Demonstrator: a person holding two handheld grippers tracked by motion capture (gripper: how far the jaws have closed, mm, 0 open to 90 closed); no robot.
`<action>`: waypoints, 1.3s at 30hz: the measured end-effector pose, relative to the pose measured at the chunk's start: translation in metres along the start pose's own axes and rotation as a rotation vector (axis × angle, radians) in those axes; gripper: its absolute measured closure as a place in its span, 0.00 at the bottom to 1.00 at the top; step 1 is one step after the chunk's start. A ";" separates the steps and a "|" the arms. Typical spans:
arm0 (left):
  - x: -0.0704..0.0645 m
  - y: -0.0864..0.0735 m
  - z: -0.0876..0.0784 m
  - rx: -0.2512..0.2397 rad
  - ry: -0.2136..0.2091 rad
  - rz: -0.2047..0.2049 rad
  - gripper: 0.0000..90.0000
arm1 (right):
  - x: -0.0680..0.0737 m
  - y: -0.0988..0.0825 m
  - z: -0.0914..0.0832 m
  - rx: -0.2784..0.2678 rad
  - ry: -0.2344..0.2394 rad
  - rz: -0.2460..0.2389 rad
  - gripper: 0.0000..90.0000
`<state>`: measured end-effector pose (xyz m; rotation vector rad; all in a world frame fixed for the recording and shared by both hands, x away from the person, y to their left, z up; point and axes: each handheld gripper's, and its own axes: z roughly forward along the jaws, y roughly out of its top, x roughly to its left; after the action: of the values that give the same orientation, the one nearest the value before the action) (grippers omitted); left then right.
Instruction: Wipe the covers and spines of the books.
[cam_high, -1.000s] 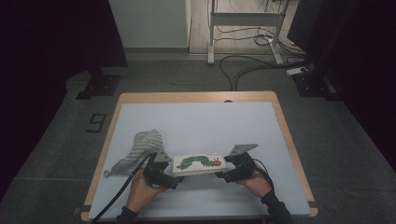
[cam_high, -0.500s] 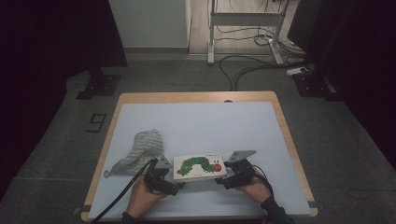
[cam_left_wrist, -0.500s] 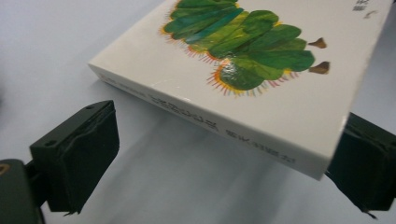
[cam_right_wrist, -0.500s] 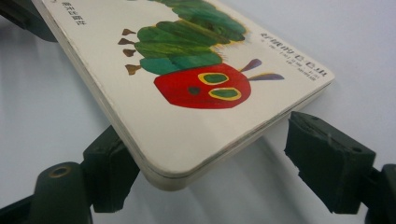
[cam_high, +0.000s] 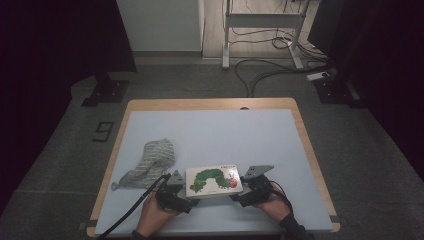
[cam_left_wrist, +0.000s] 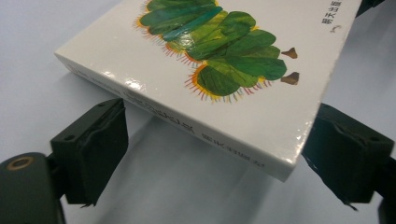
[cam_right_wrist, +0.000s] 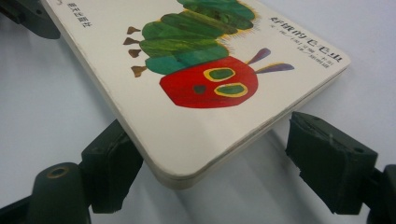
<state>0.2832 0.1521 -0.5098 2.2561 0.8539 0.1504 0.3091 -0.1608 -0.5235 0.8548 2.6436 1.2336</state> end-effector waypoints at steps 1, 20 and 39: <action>0.000 0.000 0.000 0.001 -0.004 -0.001 0.13 | 0.000 0.000 0.000 0.001 0.002 0.001 0.21; -0.003 -0.008 0.004 0.036 -0.005 0.032 0.19 | 0.007 -0.008 -0.001 0.021 0.004 -0.039 0.20; 0.024 0.001 0.008 0.015 0.043 0.003 0.25 | -0.003 0.001 0.011 -0.009 -0.052 -0.024 0.25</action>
<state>0.3047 0.1614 -0.5180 2.2754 0.8764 0.1954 0.3154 -0.1544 -0.5298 0.8401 2.5983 1.1997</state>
